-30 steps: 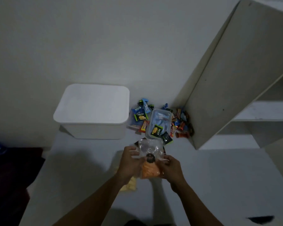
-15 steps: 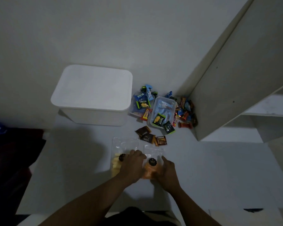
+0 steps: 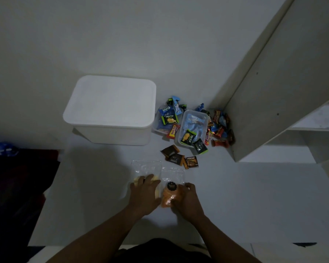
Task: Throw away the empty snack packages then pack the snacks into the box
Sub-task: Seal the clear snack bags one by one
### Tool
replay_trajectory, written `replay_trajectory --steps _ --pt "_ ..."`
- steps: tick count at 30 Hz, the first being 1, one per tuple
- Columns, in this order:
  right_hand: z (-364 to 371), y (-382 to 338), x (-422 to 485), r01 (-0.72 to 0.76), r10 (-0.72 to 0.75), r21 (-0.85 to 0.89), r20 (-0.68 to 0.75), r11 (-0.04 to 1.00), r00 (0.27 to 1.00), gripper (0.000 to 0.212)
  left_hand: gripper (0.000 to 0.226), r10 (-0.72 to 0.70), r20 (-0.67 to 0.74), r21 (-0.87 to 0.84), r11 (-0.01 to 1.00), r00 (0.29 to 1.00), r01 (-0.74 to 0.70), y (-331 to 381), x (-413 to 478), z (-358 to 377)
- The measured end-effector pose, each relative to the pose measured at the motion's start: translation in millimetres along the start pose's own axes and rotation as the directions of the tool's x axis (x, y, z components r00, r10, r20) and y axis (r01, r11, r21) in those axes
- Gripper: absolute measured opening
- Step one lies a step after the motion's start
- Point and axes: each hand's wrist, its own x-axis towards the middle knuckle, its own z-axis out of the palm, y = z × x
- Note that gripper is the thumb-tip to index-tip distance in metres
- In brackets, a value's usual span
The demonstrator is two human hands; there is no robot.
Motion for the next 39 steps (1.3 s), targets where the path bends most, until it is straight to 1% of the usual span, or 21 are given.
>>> replay_trajectory --steps 2,3,4,6,7,9,10,13,15,17,18,20,23,25,27,28,29,31,35,37,39 --pt "2 0 3 0.023 -0.023 0.000 -0.011 1.000 1.000 0.016 0.073 -0.010 0.010 -0.015 1.000 1.000 0.010 1 1 1" --pt "3 3 6 0.011 -0.011 0.010 -0.016 1.000 1.000 0.013 0.075 -0.017 0.010 -0.020 1.000 1.000 0.017 2 2 2" --pt "2 6 8 0.015 -0.015 0.012 -0.010 1.000 1.000 0.014 0.076 -0.022 0.005 -0.026 0.999 1.000 0.022 3 3 2" --pt "-6 9 12 0.049 -0.048 0.028 -0.024 0.998 0.999 0.020 0.075 -0.027 -0.011 -0.047 0.999 1.000 0.027 6 8 1" --pt "-13 6 12 0.040 -0.037 0.052 -0.050 0.998 0.998 0.024 0.074 -0.023 -0.020 -0.059 0.998 1.000 0.022 8 13 0" --pt "-30 1 15 -0.023 0.032 0.085 -0.113 0.996 0.993 0.046 0.072 -0.011 -0.040 -0.086 0.996 0.999 0.008 16 24 -6" --pt "-39 2 19 -0.042 0.056 0.094 -0.145 0.995 0.988 0.050 0.071 -0.004 -0.053 -0.101 0.995 0.999 -0.001 20 31 -10" --pt "-70 6 34 -0.100 0.115 0.084 -0.200 0.991 0.973 0.054 0.068 0.038 -0.090 -0.122 0.991 0.995 -0.049 39 58 -29" --pt "-97 4 48 -0.118 0.141 0.109 -0.241 0.987 0.960 0.055 0.065 0.085 -0.152 -0.114 0.988 0.985 -0.102 53 81 -45" --pt "-126 3 62 -0.108 0.142 0.128 -0.295 0.986 0.945 0.054 0.060 0.111 -0.214 -0.122 0.983 0.970 -0.140 67 105 -59" --pt "-140 3 70 -0.092 0.131 0.136 -0.313 0.986 0.941 0.053 0.059 0.113 -0.219 -0.134 0.980 0.969 -0.144 74 117 -67" --pt "-165 6 90 -0.069 0.117 0.145 -0.354 0.987 0.928 0.052 0.063 0.122 -0.236 -0.145 0.977 0.964 -0.159 89 141 -83" --pt "-197 16 130 -0.072 0.135 0.170 -0.394 0.983 0.909 0.038 0.063 0.166 -0.325 -0.156 0.962 0.931 -0.226 106 182 -103" --pt "-217 19 155 -0.068 0.154 0.216 -0.409 0.974 0.900 0.033 0.061 0.201 -0.406 -0.182 0.938 0.891 -0.295 116 213 -111" --pt "-234 20 179 -0.067 0.159 0.231 -0.409 0.971 0.899 0.021 0.055 0.252 -0.496 -0.158 0.915 0.831 -0.372 124 246 -115" --pt "-240 23 191 -0.061 0.160 0.238 -0.423 0.969 0.892 0.020 0.051 0.259 -0.510 -0.149 0.912 0.820 -0.381 130 260 -119" --pt "-245 25 203 -0.063 0.166 0.239 -0.439 0.969 0.883 0.021 0.049 0.253 -0.511 -0.148 0.916 0.822 -0.373 135 276 -123" --pt "-254 29 230 -0.069 0.177 0.240 -0.465 0.968 0.867 0.025 0.045 0.236 -0.468 -0.145 0.930 0.851 -0.338 144 304 -132" --pt "-266 33 283 -0.150 0.224 0.194 -0.448 0.969 0.865 0.028 0.041 0.168 -0.271 -0.199 0.953 0.948 -0.226 154 353 -142" --pt "-269 35 304 -0.184 0.219 0.121 -0.448 0.975 0.867 0.030 0.041 0.114 -0.171 -0.219 0.964 0.979 -0.151 151 374 -140" --pt "-267 39 322 -0.192 0.188 0.032 -0.412 0.981 0.892 0.029 0.037 0.080 -0.073 -0.231 0.968 0.994 -0.095 144 394 -134"
